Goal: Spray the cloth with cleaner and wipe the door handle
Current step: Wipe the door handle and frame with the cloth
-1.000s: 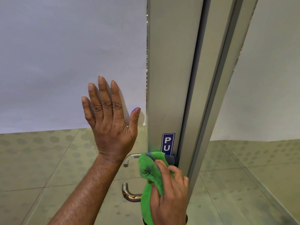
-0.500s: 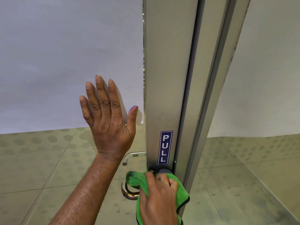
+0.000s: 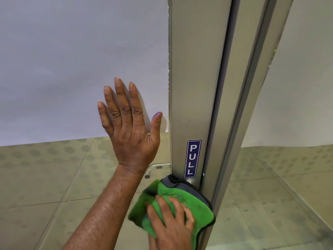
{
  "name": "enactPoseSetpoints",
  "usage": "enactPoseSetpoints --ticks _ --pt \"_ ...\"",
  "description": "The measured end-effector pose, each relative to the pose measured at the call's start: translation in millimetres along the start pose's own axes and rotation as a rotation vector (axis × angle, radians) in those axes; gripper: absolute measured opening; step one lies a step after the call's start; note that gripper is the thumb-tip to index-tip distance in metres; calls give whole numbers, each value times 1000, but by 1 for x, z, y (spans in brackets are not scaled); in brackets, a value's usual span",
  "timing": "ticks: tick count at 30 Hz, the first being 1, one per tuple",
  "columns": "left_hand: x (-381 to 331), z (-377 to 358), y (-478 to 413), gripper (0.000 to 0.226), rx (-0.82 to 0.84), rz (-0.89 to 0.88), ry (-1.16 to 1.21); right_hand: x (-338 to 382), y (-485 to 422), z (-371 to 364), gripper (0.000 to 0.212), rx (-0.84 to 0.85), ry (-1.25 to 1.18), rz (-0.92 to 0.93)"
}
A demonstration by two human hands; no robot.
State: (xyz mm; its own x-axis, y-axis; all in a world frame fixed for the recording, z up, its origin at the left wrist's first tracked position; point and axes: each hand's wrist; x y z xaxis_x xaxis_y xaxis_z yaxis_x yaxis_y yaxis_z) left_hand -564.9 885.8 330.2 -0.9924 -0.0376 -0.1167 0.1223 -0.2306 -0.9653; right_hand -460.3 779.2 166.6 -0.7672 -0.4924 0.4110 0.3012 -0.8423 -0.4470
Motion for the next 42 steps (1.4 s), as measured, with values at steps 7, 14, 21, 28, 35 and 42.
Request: enactPoseSetpoints --ticks 7,14,21,28,35,42 --pt "0 -1 0 73 1 2 15 8 -12 2 44 153 89 47" --pt "-1 2 -1 72 3 9 10 -5 -14 6 18 -97 -83 87" --pt "-1 2 -1 73 5 8 13 10 -30 3 81 93 296 -103" --pt "-1 2 -1 73 6 14 19 -5 -18 -4 47 -29 329 108" --pt "0 0 -1 72 -6 4 21 -46 -12 -3 50 -89 299 366" --pt "0 1 -1 72 -5 8 20 -89 -12 4 33 -201 166 551"
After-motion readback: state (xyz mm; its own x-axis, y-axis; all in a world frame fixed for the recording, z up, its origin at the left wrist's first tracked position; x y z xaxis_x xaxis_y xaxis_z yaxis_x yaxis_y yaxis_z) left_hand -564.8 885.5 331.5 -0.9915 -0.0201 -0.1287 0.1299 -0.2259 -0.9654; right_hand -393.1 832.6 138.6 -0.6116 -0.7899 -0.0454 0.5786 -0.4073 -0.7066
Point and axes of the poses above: each hand's wrist, its own y-axis away from the middle knuckle, its own z-axis out of the back of the hand, x = y × z
